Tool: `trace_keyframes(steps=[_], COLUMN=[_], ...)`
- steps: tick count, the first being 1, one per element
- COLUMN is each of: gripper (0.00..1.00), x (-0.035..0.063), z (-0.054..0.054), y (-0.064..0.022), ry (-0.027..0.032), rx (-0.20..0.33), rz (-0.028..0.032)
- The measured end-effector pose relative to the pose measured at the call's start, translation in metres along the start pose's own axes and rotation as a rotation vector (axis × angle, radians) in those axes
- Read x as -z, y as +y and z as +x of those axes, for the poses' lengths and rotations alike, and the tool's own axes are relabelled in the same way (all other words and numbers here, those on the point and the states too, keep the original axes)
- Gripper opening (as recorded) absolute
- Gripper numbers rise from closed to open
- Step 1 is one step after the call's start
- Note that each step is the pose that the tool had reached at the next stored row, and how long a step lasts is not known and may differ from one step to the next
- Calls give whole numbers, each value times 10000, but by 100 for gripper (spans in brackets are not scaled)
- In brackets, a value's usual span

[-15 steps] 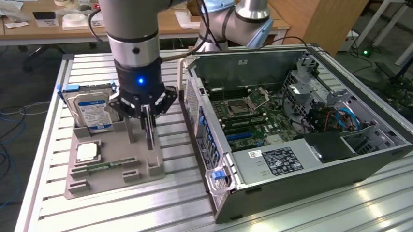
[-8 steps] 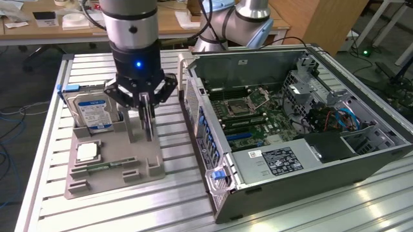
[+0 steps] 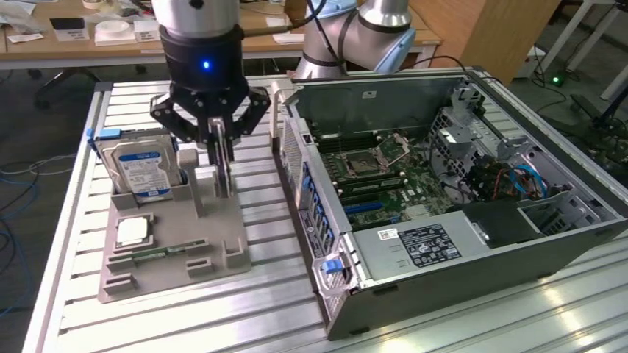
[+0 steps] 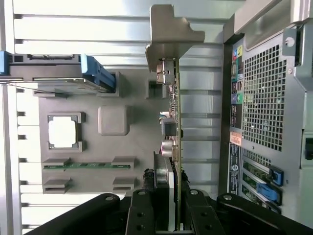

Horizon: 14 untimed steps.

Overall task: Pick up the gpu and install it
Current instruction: 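Pick up the gpu and move the gpu toward the slot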

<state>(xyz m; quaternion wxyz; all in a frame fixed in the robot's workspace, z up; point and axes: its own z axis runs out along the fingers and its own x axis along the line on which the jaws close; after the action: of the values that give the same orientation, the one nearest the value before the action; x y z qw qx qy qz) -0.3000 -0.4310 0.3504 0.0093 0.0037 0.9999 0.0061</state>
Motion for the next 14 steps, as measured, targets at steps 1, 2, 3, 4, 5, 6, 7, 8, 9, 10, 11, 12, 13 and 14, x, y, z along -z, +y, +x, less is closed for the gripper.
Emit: trace_keyframes(steps=[1, 2, 3, 4, 5, 6, 7, 8, 9, 10, 11, 12, 13, 14], gripper=[28, 28, 28, 28, 28, 28, 28, 28, 28, 28, 28, 28, 28, 28], x=[45, 90, 135, 180, 225, 269, 319, 364, 409, 453, 498, 544, 591, 636], z=[-1, -2, -3, -3, -4, -5, -6, -7, -8, -8, -9, -10, -11, -12], y=[0, 1, 2, 2, 3, 3, 4, 4, 5, 6, 6, 7, 7, 8], ry=[1, 0, -1, 1, 0, 0, 0, 1, 0, -1, 0, 0, 0, 0], rx=[0, 0, 0, 0, 0, 0, 0, 0, 0, 0, 0, 0, 0, 0], rz=[0, -1, -2, -3, -3, -3, -4, -4, -7, -8, -9, -9, -9, -10])
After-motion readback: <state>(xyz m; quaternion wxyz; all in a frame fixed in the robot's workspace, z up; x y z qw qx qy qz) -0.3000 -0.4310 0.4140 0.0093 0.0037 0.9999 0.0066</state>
